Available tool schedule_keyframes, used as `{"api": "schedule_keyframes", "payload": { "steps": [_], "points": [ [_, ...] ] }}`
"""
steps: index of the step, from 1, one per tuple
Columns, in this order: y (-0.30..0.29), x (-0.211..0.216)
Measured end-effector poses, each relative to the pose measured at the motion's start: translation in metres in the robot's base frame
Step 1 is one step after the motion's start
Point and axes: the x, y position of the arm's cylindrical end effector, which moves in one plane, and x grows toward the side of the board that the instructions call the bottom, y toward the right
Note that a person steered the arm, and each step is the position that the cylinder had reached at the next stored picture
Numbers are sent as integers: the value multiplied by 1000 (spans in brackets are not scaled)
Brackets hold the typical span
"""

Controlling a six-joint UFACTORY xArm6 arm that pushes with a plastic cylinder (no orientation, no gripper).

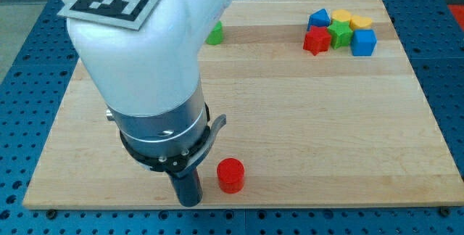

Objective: Move the red circle to the bottom right diagonal of the green circle

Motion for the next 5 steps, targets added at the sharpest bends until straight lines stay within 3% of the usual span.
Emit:
{"api": "schedule_keyframes", "payload": {
  "steps": [2, 5],
  "points": [
    [36, 0],
    [35, -22]
  ]
}}
